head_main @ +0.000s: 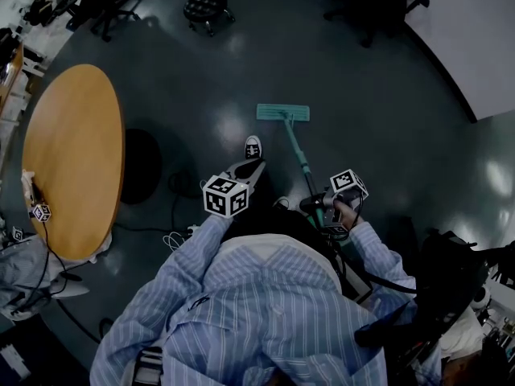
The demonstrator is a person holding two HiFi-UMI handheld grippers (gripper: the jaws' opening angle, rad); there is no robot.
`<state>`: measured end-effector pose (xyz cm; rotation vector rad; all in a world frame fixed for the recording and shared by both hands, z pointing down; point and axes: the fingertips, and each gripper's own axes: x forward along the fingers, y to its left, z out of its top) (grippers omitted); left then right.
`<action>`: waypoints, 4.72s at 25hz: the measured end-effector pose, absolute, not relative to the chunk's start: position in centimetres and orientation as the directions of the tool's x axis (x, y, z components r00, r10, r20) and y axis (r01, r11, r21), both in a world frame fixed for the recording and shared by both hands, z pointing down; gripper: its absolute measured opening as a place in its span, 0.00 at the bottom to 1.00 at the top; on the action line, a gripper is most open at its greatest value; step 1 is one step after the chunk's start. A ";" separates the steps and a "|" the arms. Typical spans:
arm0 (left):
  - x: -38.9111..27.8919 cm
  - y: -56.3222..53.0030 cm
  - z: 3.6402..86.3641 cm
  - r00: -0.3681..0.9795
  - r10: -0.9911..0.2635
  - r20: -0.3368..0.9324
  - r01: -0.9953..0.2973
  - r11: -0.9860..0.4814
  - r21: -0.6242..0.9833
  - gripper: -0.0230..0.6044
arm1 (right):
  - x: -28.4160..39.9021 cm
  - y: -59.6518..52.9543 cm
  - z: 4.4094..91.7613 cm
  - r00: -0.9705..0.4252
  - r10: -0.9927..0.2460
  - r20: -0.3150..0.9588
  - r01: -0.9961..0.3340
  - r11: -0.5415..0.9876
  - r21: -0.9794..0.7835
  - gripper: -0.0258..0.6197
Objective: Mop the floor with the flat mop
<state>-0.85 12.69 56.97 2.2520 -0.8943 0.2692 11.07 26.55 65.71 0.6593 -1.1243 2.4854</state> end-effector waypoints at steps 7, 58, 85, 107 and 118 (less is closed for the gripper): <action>-1.3 7.0 57.9 0.739 -0.515 0.434 -0.673 -0.532 0.514 0.06 | 9.0 19.5 65.8 -0.840 0.098 0.534 -0.467 -0.633 -0.618 0.07; -9.5 -30.3 66.0 0.705 -0.517 0.485 -0.699 -0.395 0.596 0.06 | 5.8 -50.9 74.8 -0.751 -0.054 0.658 -0.501 -0.602 -0.622 0.07; -5.9 -23.4 61.4 0.755 -0.497 0.427 -0.651 -0.492 0.578 0.06 | 6.7 -28.4 72.2 -0.785 -0.025 0.620 -0.466 -0.636 -0.615 0.07; -1.9 -4.1 57.4 0.744 -0.535 0.401 -0.662 -0.503 0.556 0.06 | 8.5 4.4 68.3 -0.816 0.012 0.578 -0.439 -0.663 -0.606 0.07; -0.8 5.7 56.2 0.744 -0.553 0.375 -0.662 -0.537 0.522 0.06 | 9.8 21.1 68.3 -0.812 0.073 0.580 -0.483 -0.644 -0.594 0.07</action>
